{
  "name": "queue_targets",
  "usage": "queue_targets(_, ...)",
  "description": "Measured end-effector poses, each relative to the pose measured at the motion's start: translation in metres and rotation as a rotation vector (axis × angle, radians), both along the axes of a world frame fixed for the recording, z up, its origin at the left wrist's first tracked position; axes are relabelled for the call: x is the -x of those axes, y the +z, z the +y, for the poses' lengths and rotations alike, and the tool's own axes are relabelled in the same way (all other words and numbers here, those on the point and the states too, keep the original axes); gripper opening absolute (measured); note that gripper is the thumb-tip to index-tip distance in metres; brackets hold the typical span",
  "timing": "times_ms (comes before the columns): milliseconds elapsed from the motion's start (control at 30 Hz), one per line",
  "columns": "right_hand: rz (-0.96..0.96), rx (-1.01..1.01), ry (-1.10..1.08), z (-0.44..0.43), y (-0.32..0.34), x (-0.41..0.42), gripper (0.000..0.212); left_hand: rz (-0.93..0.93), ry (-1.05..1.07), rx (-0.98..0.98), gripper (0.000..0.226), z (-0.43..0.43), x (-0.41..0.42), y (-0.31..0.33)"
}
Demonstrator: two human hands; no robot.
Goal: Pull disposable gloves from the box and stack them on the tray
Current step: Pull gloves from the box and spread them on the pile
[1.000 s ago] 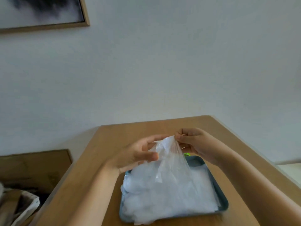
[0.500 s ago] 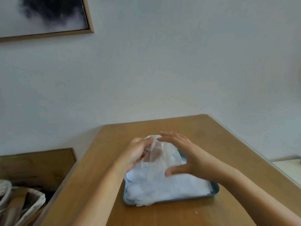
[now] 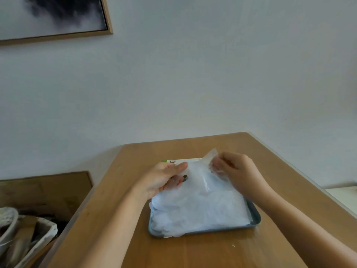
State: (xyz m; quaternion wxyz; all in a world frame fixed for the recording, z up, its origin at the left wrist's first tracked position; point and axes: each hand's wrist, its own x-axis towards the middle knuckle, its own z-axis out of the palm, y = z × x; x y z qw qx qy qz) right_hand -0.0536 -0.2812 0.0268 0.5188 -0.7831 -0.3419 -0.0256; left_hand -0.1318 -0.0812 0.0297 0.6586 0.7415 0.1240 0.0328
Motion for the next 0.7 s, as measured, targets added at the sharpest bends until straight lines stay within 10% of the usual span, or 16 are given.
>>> queue_targets(100,0.48,-0.179,0.056,0.0,0.009,-0.004,0.027,0.04,-0.017,-0.022,0.022,0.007,-0.002,-0.004)
queue_targets(233,0.657,-0.134,0.084,-0.008,0.008,-0.009,0.026,0.1,0.024,-0.011,0.006,0.019,-0.003,-0.005)
queue_targets(700,0.222,0.402,-0.141,-0.018,-0.059,-0.036,0.018,0.223,0.237,-0.696,0.007,0.05,-0.021,-0.032)
